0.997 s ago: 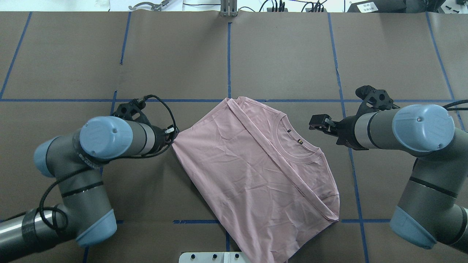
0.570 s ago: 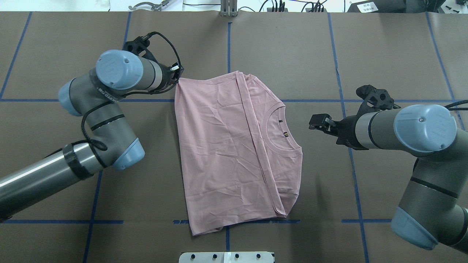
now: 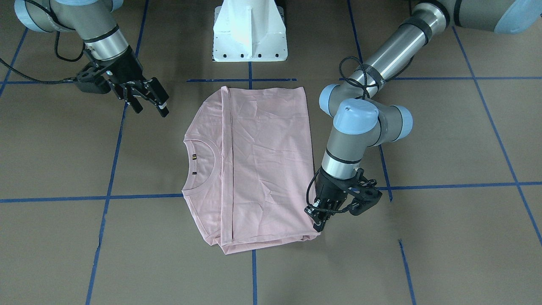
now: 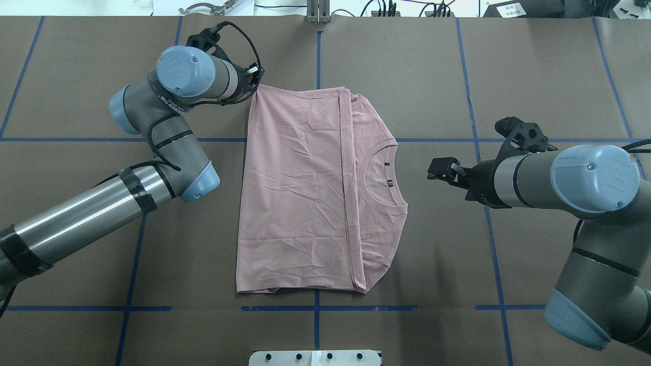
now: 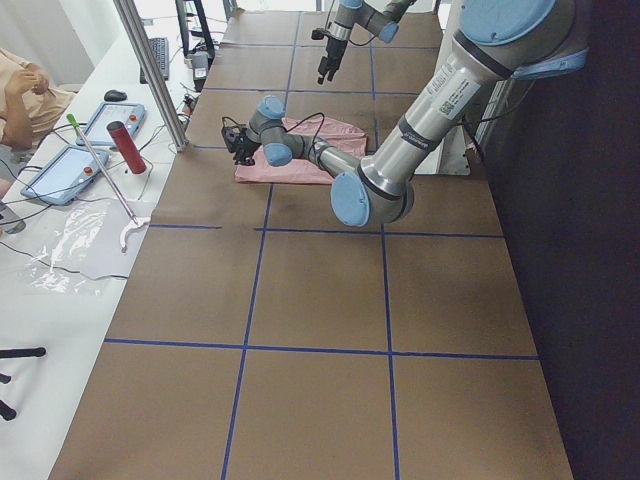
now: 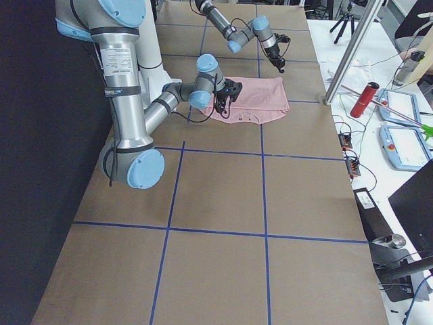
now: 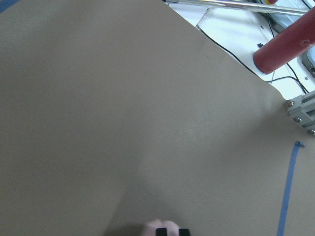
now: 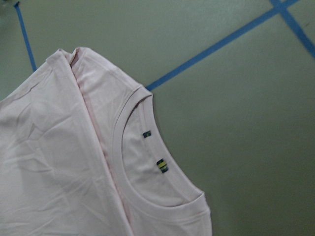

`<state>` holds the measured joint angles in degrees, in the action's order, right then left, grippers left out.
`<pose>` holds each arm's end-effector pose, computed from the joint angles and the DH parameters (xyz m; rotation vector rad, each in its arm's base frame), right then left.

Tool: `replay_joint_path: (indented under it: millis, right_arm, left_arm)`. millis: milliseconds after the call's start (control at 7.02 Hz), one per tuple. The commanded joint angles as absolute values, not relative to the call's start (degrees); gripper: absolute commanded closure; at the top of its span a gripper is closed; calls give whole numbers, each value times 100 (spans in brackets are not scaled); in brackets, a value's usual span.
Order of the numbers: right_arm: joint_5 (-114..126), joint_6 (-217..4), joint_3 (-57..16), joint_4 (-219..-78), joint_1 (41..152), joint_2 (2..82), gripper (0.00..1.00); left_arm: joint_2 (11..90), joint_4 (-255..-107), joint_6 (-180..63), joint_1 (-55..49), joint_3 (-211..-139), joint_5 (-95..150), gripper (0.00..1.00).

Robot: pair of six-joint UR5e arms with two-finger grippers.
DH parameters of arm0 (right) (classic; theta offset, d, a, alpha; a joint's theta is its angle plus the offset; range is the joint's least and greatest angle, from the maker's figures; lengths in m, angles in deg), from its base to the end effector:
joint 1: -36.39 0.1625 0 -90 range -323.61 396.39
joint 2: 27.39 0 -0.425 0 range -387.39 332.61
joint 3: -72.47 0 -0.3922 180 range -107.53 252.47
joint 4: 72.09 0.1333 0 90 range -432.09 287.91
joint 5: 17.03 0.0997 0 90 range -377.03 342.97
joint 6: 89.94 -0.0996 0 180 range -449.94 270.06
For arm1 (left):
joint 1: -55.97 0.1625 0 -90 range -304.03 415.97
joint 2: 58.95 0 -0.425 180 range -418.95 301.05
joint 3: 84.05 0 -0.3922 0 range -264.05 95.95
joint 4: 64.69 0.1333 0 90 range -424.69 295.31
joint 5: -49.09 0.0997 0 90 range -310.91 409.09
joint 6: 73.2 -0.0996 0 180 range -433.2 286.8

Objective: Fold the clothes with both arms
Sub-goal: 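Drag the shirt with the left gripper to straighten it on the table, then move the right gripper to the shirt's near corner while the left gripper withdraws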

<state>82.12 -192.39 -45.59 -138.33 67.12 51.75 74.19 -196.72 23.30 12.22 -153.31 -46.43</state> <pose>-0.3855 -0.3658 0.2900 0.0323 -1.1183 0.5877 0.4820 -0.6327 0.2760 0.2845 1.1202 -0.7262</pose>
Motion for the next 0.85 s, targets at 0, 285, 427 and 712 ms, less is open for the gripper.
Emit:
replay_joint_path:
  millis: [0,285,427,712]
  right_arm:
    - [7871,-20457,-4513,-13923,5938,4846,0]
    - [7041,-20910,-4233,-14754,5051,4207,10]
    - [6781,-20946,-3962,-14907,4837,4004,12]
    - [6770,-21096,-3582,-14908,4738,3888,16]
  left_arm:
    - [6641,-19679,2313,1150,-16487,-5055,70]
    - [6656,-19671,2330,1149,-16499,-5058,70]
    - [6638,-19679,2330,1149,-16499,-5058,70]
    - [6621,-19679,2339,1158,-16499,-5058,70]
